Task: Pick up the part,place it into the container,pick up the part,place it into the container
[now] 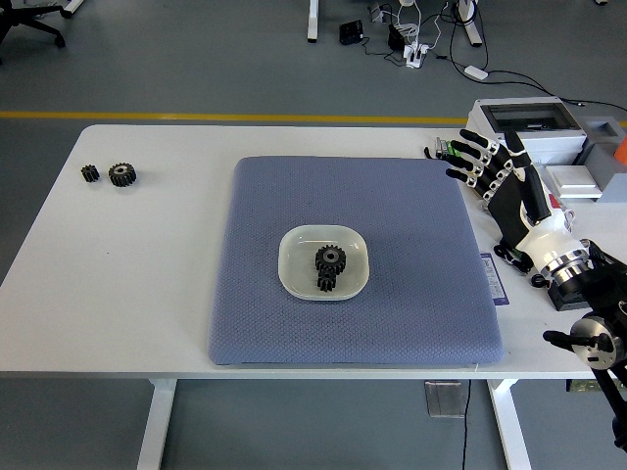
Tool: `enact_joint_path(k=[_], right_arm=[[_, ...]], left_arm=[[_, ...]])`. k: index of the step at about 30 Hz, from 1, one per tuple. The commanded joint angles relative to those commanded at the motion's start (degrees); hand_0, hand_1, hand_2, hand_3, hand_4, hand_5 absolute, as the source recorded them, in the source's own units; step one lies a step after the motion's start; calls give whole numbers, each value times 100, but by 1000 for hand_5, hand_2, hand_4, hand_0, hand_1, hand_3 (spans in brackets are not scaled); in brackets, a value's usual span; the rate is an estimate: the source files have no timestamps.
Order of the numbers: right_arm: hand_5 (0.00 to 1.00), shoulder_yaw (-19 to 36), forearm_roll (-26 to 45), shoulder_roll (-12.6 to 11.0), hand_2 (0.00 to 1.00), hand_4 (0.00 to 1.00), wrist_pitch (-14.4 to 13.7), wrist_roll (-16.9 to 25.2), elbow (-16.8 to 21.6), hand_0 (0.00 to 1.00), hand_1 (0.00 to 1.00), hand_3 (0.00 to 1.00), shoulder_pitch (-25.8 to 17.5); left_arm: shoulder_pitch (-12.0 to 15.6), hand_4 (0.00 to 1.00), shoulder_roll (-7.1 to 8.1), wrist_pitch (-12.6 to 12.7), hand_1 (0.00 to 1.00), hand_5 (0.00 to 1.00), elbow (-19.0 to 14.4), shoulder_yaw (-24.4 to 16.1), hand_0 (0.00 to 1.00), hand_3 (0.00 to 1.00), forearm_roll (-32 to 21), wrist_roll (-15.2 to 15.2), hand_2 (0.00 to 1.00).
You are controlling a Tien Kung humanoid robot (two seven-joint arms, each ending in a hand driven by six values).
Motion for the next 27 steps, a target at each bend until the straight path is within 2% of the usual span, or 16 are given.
enact_joint_path(k=[1, 6, 12, 13, 18, 19, 25, 27], right_arm=[[998, 69, 39, 27, 859, 998, 19, 25, 8, 998, 884, 905, -107], [998, 212, -39, 80, 859, 998, -213, 180, 70, 998, 884, 905, -464], [998, 318, -351, 82, 877, 998, -393, 76, 45, 998, 894, 914, -572], [998, 326, -385, 84, 832, 998, -403, 65, 49, 952, 832, 857, -588], [998, 399, -469, 164, 832, 998, -495, 49, 36, 952, 832, 857, -679], [998, 407, -468, 174, 819, 998, -519, 49, 28, 893, 805, 830, -691], [998, 448, -426, 168, 819, 998, -572, 68, -6, 893, 805, 830, -716], [998, 468, -418, 166, 809, 998, -591, 79, -25, 859, 792, 817, -719]], left_arm=[[-2, 669, 0, -4, 696, 544, 0, 3, 701, 590, 12, 4, 735], [-5, 669, 0, -28, 696, 544, 0, 56, 701, 590, 45, 16, 735], [0, 667, 0, -42, 694, 548, 0, 74, 699, 588, 68, 19, 733], [0, 660, 0, -42, 694, 555, 0, 76, 695, 588, 68, 18, 734], [0, 660, 0, -37, 694, 555, 0, 92, 695, 588, 35, 8, 734], [-6, 656, 0, -38, 692, 555, 0, 99, 694, 585, 23, 1, 732], [-38, 656, 0, -25, 692, 555, 0, 153, 694, 585, -53, -20, 732], [-46, 654, 0, -25, 690, 556, 0, 168, 693, 586, -44, -19, 726]])
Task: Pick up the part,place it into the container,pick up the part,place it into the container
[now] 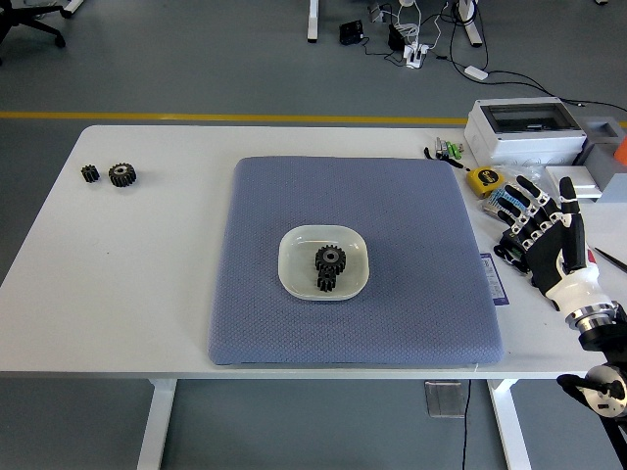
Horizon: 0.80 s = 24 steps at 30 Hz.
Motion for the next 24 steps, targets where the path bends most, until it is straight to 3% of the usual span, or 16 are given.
enact_joint_path(k=[4, 5, 10, 11, 22, 23, 24], right_arm=[[998, 13, -18, -1, 809, 998, -42, -19, -19, 859, 792, 817, -34], [908, 11, -22, -1, 800, 998, -58, -24, -20, 821, 779, 808, -43], [908, -9, -17, -1, 800, 998, -77, -45, -25, 821, 779, 808, -55], [776, -11, 1, 0, 790, 998, -92, -52, -26, 799, 765, 811, -54], [766, 9, 81, 17, 781, 998, -254, -57, -15, 777, 752, 805, -52], [437, 10, 16, 18, 760, 783, -289, -61, -21, 735, 723, 651, -48], [437, 13, -61, 19, 760, 783, -317, -67, -26, 735, 723, 651, -47]], left_arm=[[-2, 654, 0, 4, 690, 556, 0, 8, 693, 586, -4, -5, 726], [-3, 652, 0, 7, 688, 556, 0, 4, 692, 582, -5, -7, 719], [-11, 652, 0, 13, 688, 556, 0, 4, 692, 582, -3, -14, 719], [-12, 651, 0, 13, 687, 557, 0, 8, 692, 582, -2, -12, 719], [4, 650, 0, 34, 685, 557, 0, 125, 692, 581, -91, -19, 717], [3, 648, 0, 38, 684, 557, 0, 137, 692, 581, -103, -18, 717], [2, 648, 0, 40, 684, 557, 0, 144, 692, 581, -108, -17, 717]])
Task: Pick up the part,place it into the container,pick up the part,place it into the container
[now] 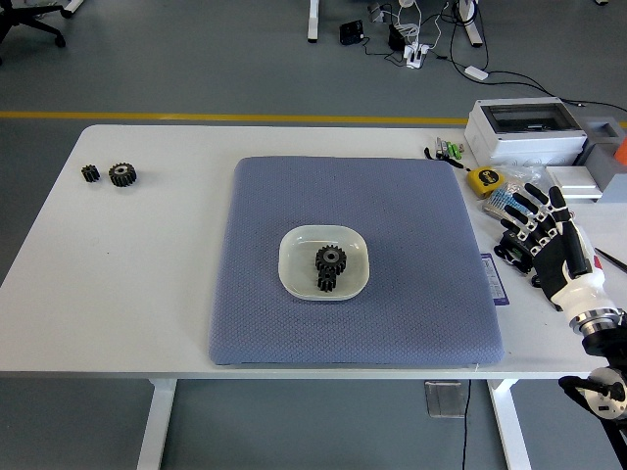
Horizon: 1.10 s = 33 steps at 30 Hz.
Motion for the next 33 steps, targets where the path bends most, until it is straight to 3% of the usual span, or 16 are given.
enact_joint_path(k=[4, 5, 10, 11, 16, 17, 22, 23, 24, 28, 29, 30, 33], right_arm=[[437, -8, -309, 5, 760, 783, -133, -58, -25, 735, 723, 651, -15], [333, -17, -349, 7, 743, 628, -174, -60, -31, 710, 703, 574, -18], [333, -70, -518, -6, 743, 628, -299, -151, -15, 710, 703, 574, -7], [625, -89, -503, -11, 755, 928, -236, -194, -11, 713, 706, 636, -2], [625, -139, -210, -5, 755, 928, 261, -240, -51, 713, 706, 636, 9], [998, -136, -237, -7, 867, 998, 342, -226, -63, 931, 844, 895, 7], [998, -58, -444, -6, 867, 998, 559, -259, -68, 931, 844, 895, 10], [998, -45, -460, -12, 998, 998, 587, -319, -53, 998, 955, 998, 17], [998, -38, -433, -16, 998, 998, 593, -384, -40, 998, 955, 998, 26], [998, -37, -314, -17, 998, 998, 393, -484, -10, 998, 955, 998, 48], [926, -38, -291, -11, 998, 998, 259, -481, -10, 941, 966, 998, 47], [926, -38, -250, -6, 998, 998, 221, -508, -22, 941, 966, 998, 47], [926, -92, -136, -21, 998, 998, 516, -758, -11, 941, 966, 998, 31]], left_arm=[[0, 648, 0, 3, 684, 557, 0, 8, 692, 581, -5, 5, 717], [1, 646, 0, 2, 685, 558, 0, -4, 692, 581, 2, 5, 713], [5, 646, 0, 5, 685, 558, 0, -8, 692, 581, -14, -6, 713], [5, 647, 0, 5, 684, 563, 0, -10, 691, 580, -13, -6, 708], [2, 647, 0, 9, 684, 563, 0, -11, 691, 580, -14, -5, 708], [3, 645, 0, 9, 684, 561, 0, -8, 691, 579, -16, -4, 707], [1, 645, 0, 6, 684, 561, 0, 5, 691, 579, -25, -6, 707], [-1, 643, 0, 7, 683, 560, 0, 9, 690, 578, -27, -7, 705], [-1, 643, 0, 8, 683, 560, 0, 14, 690, 578, -33, -7, 705], [-3, 643, 0, 8, 683, 560, 0, 20, 690, 578, -24, 2, 705], [-2, 642, 0, 8, 683, 560, 0, 21, 690, 578, -25, 3, 704], [1, 642, 0, 10, 683, 560, 0, 24, 690, 578, -27, 3, 704], [1, 642, 0, 11, 683, 560, 0, 62, 690, 578, -44, 9, 704]])
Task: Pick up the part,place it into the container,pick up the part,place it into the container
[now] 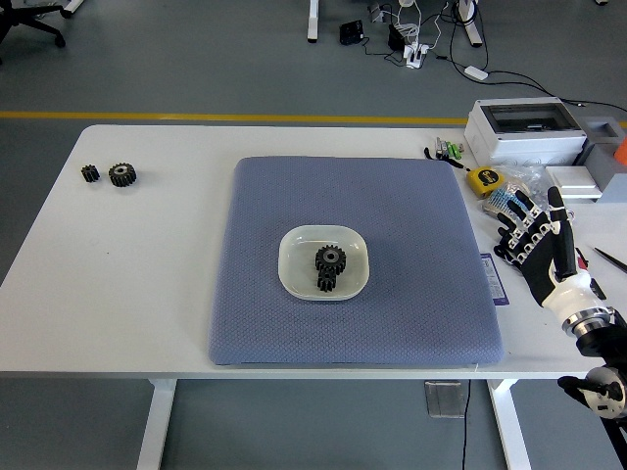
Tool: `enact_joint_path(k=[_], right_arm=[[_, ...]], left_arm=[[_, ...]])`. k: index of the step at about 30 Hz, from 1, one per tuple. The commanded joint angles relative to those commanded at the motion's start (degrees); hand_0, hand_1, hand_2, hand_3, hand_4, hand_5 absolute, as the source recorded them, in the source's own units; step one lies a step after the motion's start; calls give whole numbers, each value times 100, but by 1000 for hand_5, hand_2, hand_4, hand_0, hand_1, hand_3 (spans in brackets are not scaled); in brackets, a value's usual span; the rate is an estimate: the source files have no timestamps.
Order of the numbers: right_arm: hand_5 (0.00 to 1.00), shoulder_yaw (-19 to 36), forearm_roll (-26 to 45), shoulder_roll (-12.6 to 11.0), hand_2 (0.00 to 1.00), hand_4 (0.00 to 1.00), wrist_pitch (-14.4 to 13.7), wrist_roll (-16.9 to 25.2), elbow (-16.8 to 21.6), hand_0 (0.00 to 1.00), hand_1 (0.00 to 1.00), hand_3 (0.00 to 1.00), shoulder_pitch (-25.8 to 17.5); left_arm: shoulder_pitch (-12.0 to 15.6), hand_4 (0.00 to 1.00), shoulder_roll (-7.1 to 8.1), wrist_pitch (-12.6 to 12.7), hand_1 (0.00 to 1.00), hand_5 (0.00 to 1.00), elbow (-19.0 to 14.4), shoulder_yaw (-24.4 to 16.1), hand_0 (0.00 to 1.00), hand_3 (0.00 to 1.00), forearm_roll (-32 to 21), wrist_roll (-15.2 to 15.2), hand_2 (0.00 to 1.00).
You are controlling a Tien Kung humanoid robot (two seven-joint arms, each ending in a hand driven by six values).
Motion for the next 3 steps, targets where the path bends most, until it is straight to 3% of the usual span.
enact_joint_path(k=[3], right_arm=[[926, -49, -134, 19, 998, 998, 226, -27, 59, 941, 966, 998, -4]], left_arm=[[2, 642, 0, 4, 683, 560, 0, 6, 690, 578, -3, 2, 704]])
